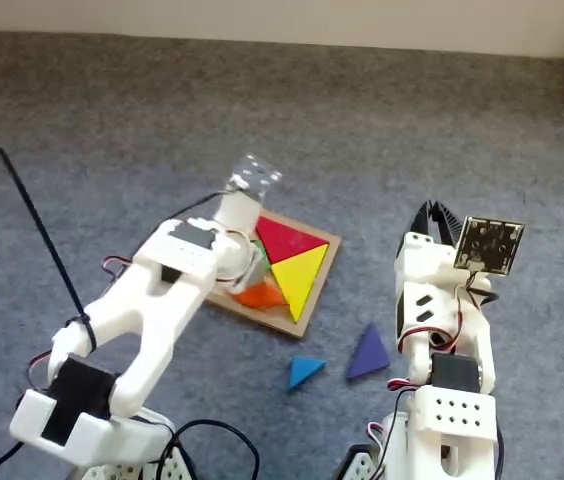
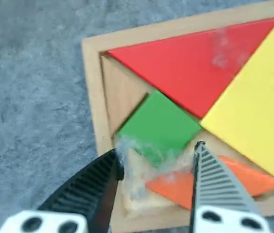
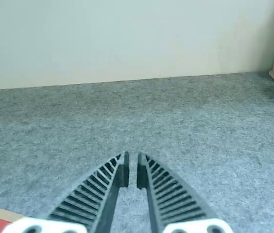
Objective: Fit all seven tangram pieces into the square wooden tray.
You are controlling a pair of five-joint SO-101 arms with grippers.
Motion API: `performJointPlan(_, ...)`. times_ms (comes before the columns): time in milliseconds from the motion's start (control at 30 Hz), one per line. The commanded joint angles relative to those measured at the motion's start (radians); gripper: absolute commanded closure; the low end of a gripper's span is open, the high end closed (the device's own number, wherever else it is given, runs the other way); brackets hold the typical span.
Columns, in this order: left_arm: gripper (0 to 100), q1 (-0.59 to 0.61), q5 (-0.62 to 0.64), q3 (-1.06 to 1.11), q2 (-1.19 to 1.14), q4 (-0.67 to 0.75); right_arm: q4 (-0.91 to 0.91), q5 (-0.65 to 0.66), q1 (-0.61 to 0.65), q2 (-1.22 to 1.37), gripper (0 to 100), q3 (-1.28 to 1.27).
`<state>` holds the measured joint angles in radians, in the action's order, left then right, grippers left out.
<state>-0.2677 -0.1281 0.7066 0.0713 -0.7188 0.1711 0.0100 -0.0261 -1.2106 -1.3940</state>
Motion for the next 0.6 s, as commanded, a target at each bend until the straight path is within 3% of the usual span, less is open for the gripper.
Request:
performJointPlan(0,77,-0.047,-0.015,-0.045,0.007,-0.021,-0.024,0.000,0.018,-0.024,95.0,0.018)
performJointPlan(567,77,-0.108,-0.058,-0.025,0.008,-0.055,-0.024,0.000,0.018,-0.024,95.0,0.018)
